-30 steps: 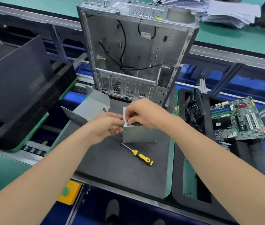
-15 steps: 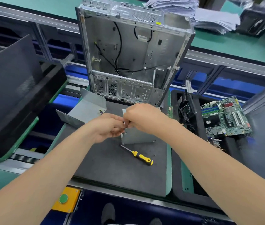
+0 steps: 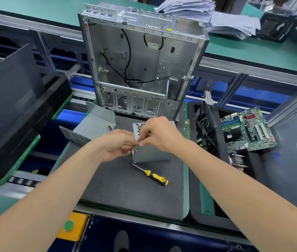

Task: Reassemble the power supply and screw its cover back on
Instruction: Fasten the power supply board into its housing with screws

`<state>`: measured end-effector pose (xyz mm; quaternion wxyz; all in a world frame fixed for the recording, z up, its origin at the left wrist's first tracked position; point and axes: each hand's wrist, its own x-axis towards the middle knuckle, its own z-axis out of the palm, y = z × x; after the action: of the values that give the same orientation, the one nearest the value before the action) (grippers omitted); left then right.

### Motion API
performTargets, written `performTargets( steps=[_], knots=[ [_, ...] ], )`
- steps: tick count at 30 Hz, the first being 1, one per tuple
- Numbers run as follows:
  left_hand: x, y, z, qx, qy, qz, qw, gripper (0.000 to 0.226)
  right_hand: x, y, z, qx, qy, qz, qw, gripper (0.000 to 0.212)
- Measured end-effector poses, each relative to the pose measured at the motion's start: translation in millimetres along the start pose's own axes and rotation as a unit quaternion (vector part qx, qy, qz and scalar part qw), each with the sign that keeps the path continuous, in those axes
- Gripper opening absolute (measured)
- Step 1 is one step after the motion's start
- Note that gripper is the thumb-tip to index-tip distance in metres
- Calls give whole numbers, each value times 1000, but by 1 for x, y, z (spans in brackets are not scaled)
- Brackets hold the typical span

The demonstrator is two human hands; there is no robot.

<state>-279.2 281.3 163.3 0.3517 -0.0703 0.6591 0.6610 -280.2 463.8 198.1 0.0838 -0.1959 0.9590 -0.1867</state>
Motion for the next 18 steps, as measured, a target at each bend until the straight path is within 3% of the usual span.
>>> performTargets(
  steps=[6,12,15,16,18],
  knots=[
    [-1,2,1,-1,-17,-8,1000,17,-7,11,9,86,58,26,994,22],
    [1,2,2,12,-15,-5,1000,14,-20,15,20,41,134,-53,989,22],
    [2,1,4,14,2,-5,1000,14,-46,24,38,-53,212,-177,960,24],
    [3,0,4,14,10,-4,1000,14,-56,31,47,-88,202,-215,951,24],
    [4,-2,6,15,30,1,999,14,-71,46,66,-135,105,-214,962,27]
  ],
)
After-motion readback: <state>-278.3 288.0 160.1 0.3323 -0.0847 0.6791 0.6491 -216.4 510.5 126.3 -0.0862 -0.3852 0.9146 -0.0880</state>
